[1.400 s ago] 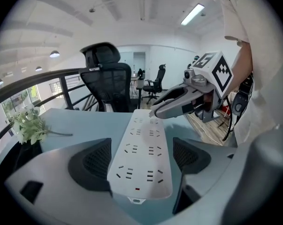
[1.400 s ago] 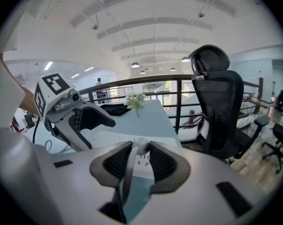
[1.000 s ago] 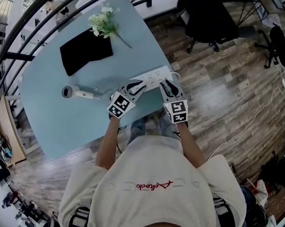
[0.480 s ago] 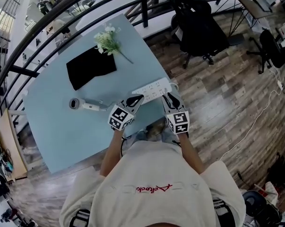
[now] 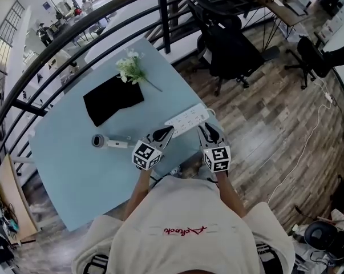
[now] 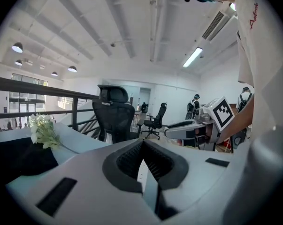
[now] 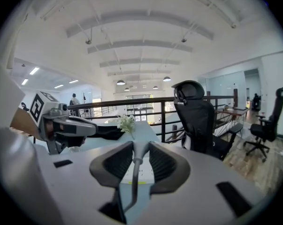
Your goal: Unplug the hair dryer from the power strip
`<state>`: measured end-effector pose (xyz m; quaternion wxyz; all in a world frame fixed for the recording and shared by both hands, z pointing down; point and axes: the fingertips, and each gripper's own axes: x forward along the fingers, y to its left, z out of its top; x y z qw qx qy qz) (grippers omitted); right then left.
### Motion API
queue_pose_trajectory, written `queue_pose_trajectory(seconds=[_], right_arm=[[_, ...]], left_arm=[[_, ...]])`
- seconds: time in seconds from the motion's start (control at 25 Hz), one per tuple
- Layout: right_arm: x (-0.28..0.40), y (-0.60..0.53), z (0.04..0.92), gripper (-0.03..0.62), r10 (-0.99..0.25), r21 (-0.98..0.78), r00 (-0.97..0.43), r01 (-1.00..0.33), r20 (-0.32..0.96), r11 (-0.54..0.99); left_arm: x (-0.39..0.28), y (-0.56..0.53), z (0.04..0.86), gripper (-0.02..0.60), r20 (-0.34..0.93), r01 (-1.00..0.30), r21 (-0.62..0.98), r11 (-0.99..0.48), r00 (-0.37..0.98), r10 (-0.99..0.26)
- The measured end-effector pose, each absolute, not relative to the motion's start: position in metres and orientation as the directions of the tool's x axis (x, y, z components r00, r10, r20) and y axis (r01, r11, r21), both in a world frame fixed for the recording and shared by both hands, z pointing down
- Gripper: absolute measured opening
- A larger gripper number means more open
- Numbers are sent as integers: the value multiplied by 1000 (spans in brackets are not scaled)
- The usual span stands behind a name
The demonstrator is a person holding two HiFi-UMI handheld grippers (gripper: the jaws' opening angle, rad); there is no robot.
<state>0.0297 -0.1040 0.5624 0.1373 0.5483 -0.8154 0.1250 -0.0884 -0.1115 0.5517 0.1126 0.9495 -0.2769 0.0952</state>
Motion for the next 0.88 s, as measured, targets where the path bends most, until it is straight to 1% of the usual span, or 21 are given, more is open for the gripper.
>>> queue_pose_trajectory(seconds=[0.2, 0.36, 0.6, 0.88], right_arm=[[24, -89, 549, 123, -892, -53, -305, -951, 335, 305], [23, -83, 540, 123, -909, -48, -279, -959, 311, 278], [30, -77, 529, 123, -920, -40, -265, -964, 288, 265], [48, -57, 521, 123, -924, -44, -278, -960, 263, 277]], left_arm=[[-101, -104, 548, 6, 228, -511, 171, -842, 852, -471], [-105, -104, 545, 6, 215, -512, 176, -841, 854, -474], [-101, -99, 542, 6, 222, -514, 159, -843, 851, -476], [-80, -80, 537, 6, 229, -521, 140, -842, 844, -485]])
